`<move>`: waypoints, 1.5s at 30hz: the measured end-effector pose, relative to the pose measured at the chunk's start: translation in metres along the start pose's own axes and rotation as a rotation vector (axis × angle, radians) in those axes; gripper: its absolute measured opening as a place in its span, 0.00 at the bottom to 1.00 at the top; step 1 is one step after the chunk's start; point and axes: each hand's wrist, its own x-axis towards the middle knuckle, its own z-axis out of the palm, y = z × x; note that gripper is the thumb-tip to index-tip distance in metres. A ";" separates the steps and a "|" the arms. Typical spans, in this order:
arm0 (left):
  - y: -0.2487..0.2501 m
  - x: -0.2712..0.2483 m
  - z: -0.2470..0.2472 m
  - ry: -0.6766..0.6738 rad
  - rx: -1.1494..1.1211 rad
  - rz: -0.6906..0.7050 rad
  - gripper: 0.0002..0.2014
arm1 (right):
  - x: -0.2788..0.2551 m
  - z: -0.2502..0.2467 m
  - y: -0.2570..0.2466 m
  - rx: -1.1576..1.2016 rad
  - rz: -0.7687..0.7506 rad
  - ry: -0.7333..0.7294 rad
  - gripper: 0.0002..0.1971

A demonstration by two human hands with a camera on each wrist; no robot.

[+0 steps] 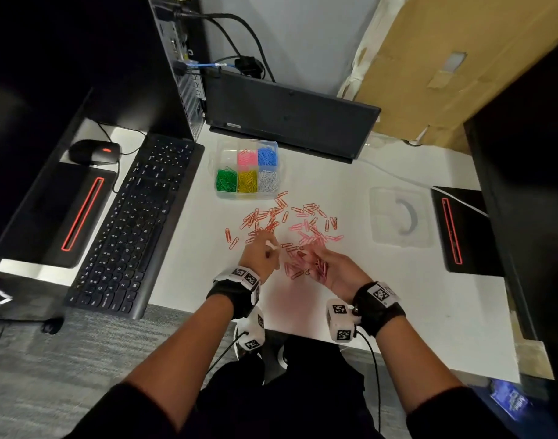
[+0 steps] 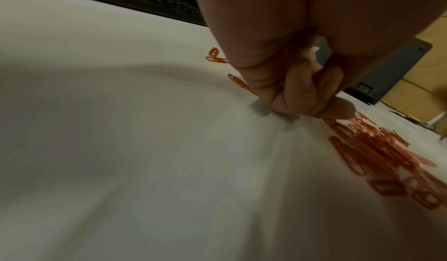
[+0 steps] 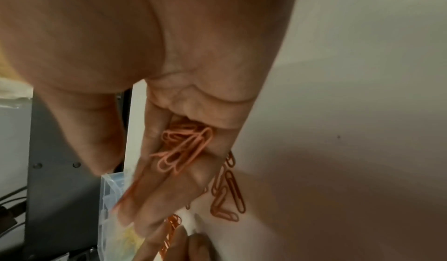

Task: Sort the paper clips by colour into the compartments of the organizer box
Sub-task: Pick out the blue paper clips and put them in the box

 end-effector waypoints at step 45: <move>0.011 0.019 -0.001 -0.001 0.336 0.130 0.11 | 0.008 0.012 -0.007 -0.500 -0.027 0.380 0.14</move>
